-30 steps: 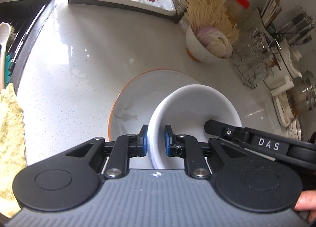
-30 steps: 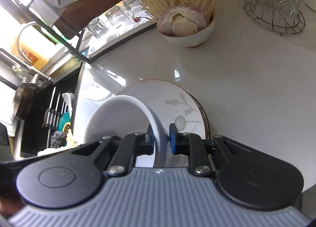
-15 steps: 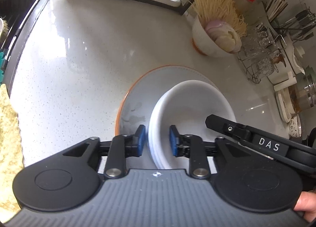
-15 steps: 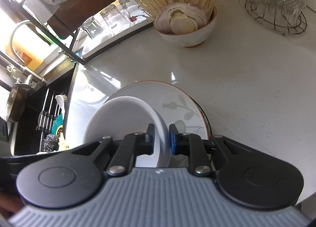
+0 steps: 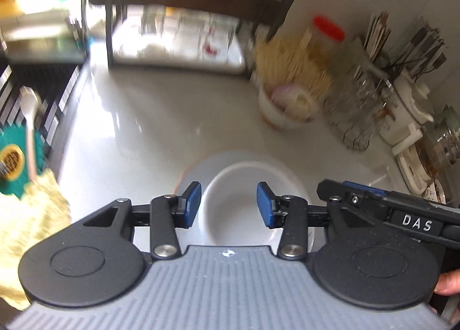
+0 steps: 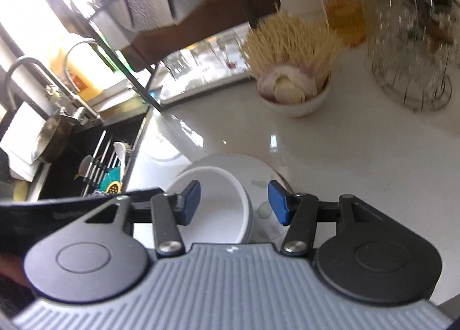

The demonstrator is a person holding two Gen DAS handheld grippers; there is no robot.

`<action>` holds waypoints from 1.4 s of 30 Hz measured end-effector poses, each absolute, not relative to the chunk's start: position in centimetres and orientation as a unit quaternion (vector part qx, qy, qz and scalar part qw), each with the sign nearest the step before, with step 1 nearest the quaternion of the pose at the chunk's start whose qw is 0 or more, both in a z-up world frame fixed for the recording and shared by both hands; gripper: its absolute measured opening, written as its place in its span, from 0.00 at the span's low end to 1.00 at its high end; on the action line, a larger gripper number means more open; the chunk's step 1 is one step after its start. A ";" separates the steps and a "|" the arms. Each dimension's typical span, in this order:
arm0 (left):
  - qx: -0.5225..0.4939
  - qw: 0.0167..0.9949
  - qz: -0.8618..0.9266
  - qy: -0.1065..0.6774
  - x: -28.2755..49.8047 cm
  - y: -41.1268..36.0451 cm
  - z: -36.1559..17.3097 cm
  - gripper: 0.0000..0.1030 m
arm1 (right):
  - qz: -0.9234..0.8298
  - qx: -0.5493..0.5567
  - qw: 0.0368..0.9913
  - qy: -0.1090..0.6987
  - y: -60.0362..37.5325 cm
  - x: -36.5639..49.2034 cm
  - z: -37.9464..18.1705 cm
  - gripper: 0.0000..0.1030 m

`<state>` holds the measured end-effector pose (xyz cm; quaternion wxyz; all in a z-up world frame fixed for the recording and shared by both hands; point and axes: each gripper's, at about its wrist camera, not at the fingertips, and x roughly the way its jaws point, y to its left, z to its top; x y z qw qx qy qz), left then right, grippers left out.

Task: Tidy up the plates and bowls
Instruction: 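Raise both grippers away from the plate stack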

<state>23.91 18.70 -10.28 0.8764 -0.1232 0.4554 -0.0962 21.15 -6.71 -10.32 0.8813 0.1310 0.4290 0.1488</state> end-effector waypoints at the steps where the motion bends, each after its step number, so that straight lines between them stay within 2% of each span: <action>1: -0.121 0.882 -0.093 0.446 23.6 18.6 -9.4 0.47 | 0.152 0.126 0.885 0.421 -6.9 20.9 -9.7 0.54; 14: -0.155 0.920 -0.045 0.358 18.3 15.9 -0.7 0.47 | 0.218 0.096 0.911 0.337 -9.7 17.8 -1.2 0.54; 24: -0.154 0.938 -0.015 0.309 12.9 12.5 3.2 0.47 | 0.240 0.091 0.924 0.284 -12.7 14.3 2.7 0.54; 34: -0.152 0.944 0.010 0.292 8.5 8.6 4.3 0.47 | 0.267 0.069 0.923 0.270 -15.1 11.1 3.4 0.54; 42: -0.154 0.943 0.024 0.295 5.6 5.9 3.6 0.59 | 0.258 0.056 0.925 0.273 -17.5 9.1 2.4 0.54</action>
